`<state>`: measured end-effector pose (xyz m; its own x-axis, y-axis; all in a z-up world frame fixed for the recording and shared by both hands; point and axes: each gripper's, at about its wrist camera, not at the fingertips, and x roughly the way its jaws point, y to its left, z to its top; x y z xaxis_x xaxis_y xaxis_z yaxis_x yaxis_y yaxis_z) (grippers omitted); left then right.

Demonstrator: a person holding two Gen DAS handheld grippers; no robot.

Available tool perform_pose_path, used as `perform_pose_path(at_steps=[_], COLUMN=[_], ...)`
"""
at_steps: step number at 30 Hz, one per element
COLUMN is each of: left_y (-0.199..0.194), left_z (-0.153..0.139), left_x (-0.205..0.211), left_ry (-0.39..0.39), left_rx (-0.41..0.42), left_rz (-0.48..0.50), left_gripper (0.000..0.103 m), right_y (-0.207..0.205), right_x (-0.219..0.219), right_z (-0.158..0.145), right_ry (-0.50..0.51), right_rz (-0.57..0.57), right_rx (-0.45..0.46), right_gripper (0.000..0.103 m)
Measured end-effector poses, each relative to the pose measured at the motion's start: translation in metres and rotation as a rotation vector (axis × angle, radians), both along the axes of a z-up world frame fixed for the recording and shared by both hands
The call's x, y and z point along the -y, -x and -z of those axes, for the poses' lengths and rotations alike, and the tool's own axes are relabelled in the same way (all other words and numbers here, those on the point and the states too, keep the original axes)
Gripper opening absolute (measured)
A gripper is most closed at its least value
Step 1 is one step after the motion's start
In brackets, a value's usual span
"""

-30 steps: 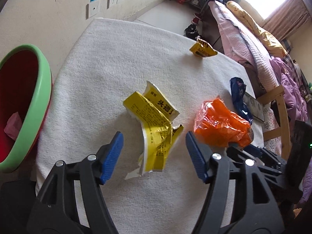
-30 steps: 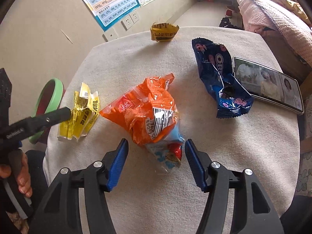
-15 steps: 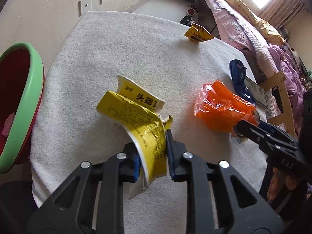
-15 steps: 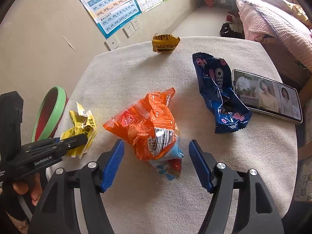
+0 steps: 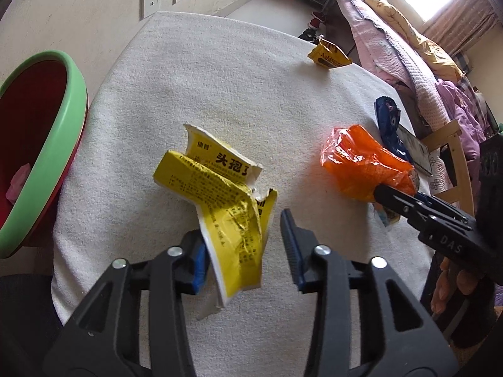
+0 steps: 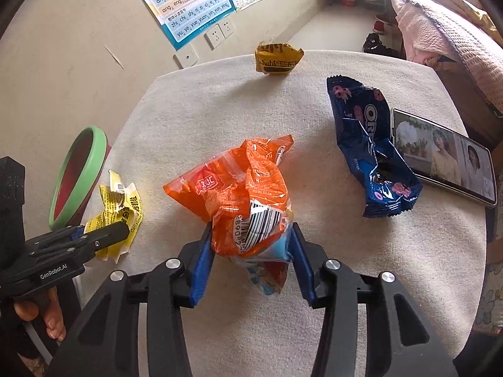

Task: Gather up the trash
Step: 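Lift the yellow box and orange bag and carry them over the red bin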

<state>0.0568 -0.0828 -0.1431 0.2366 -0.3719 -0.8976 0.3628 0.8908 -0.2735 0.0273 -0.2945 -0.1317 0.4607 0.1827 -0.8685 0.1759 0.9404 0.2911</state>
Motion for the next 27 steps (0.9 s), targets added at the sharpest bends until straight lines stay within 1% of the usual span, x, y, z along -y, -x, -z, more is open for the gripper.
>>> perform_pose_path(at_steps=[1, 2, 5, 7, 8, 9, 10, 11, 17, 22, 27], left_y=[0.000, 0.001, 0.001, 0.003, 0.003, 0.004, 0.003, 0.003, 0.005, 0.005, 0.002], left_z=[0.002, 0.004, 0.011, 0.013, 0.013, 0.013, 0.013, 0.013, -0.002, -0.016, -0.027], left_x=[0.001, 0.002, 0.004, 0.004, 0.005, 0.005, 0.005, 0.004, -0.001, -0.007, -0.020], left_ry=[-0.004, -0.012, -0.033, -0.040, -0.048, -0.052, -0.052, -0.047, -0.028, -0.012, -0.001], left_rx=[-0.001, -0.001, -0.016, -0.006, -0.003, 0.001, -0.003, -0.010, 0.025, 0.062, 0.080], left_rz=[0.000, 0.003, 0.010, 0.016, 0.021, 0.023, 0.023, 0.021, 0.010, -0.004, -0.043], left_gripper=[0.050, 0.052, 0.054, 0.054, 0.052, 0.048, 0.034, 0.030, 0.024, 0.024, 0.024], right_y=[0.000, 0.001, 0.000, 0.000, 0.000, 0.000, 0.000, 0.000, 0.000, -0.003, -0.007], right_x=[0.000, 0.000, -0.002, -0.003, -0.002, -0.002, -0.003, -0.003, -0.011, -0.025, -0.039], right_z=[0.000, 0.001, 0.002, 0.002, 0.002, 0.001, 0.000, -0.001, -0.014, -0.025, -0.036], right_ry=[-0.001, -0.003, -0.007, -0.007, -0.006, -0.005, -0.005, -0.006, -0.025, -0.052, -0.063], right_rz=[0.000, 0.000, -0.002, -0.003, -0.003, -0.003, -0.004, -0.006, -0.028, -0.055, -0.090], right_rx=[-0.001, -0.003, -0.007, -0.007, -0.007, -0.006, -0.003, 0.000, 0.031, 0.058, 0.076], right_gripper=[0.045, 0.045, 0.045, 0.045, 0.045, 0.045, 0.045, 0.045, 0.044, 0.044, 0.044])
